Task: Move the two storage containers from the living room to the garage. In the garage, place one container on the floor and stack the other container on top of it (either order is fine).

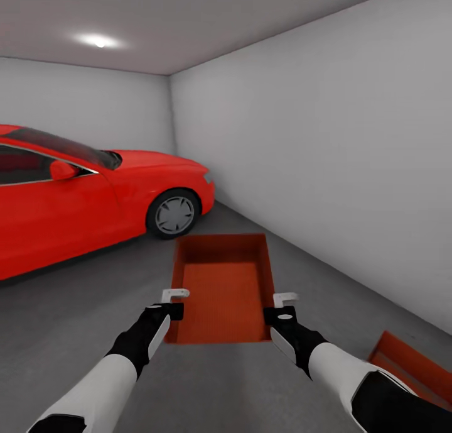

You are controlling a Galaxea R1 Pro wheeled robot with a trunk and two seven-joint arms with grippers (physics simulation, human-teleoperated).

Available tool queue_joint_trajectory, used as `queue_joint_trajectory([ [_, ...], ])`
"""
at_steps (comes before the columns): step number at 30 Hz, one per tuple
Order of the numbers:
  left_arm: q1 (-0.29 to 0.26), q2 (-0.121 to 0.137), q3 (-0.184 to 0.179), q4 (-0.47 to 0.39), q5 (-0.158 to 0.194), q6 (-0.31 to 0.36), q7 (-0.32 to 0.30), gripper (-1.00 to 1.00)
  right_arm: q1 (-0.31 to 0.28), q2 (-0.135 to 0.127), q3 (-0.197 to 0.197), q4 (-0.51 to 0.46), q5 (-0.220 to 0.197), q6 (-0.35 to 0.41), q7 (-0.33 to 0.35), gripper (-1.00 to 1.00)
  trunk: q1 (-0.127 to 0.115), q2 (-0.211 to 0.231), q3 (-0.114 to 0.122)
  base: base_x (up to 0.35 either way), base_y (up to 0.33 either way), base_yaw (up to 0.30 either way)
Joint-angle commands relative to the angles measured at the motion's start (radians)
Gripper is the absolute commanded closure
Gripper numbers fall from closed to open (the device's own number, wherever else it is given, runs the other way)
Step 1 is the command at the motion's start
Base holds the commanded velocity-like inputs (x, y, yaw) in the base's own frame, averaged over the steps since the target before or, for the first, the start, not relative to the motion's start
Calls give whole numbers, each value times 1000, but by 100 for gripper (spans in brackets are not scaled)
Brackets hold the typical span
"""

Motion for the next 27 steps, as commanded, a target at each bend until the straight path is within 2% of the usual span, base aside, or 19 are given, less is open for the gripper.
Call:
queue_joint_trajectory([
  [1,0,-4,-7,1,15,5,11,100,-2,1,-20,-20,22,9,-84,100,1,-2,-2,322,0,-286],
  [19,0,-4,-7,-2,15,5,11,100,-2,1,-20,-20,22,9,-84,100,1,-2,-2,318,0,-286],
  [27,1,-4,-7,-3,15,5,11,100,-2,1,-20,-20,22,9,-84,100,1,-2,-2,56,0,-286],
])
